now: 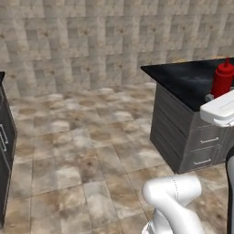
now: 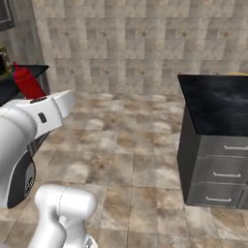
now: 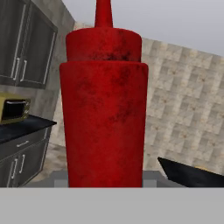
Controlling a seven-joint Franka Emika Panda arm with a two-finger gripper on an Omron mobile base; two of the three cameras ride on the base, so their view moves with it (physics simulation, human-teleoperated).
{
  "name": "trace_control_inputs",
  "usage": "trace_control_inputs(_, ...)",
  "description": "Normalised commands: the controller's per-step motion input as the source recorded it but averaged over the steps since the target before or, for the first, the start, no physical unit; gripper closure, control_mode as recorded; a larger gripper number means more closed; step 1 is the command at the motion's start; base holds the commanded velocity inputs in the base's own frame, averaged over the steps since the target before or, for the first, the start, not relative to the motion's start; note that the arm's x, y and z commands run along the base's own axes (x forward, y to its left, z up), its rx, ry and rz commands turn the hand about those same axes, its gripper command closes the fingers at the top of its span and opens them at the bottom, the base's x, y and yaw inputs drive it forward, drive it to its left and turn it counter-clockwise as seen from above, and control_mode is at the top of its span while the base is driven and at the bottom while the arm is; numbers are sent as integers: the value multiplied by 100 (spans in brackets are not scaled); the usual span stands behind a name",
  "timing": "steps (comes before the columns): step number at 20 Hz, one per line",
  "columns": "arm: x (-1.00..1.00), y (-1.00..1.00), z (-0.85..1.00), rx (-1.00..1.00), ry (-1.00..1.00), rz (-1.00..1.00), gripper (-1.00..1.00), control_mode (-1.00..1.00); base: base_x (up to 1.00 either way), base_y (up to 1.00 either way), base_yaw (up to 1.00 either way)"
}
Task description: Move the ketchup and shaker from the cabinet to the dining counter.
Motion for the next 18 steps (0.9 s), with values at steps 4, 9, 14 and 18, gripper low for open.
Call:
trace_control_inputs(4, 0, 0, 0, 0, 0, 0, 100, 100, 88, 0, -27)
trace_control_inputs(9, 0, 0, 0, 0, 0, 0, 100, 100, 79, 0, -32)
trace_control_inputs(14, 0, 0, 0, 0, 0, 0, 100, 100, 74, 0, -35)
trace_control_inputs(18, 0, 0, 0, 0, 0, 0, 100, 100, 67, 0, -36)
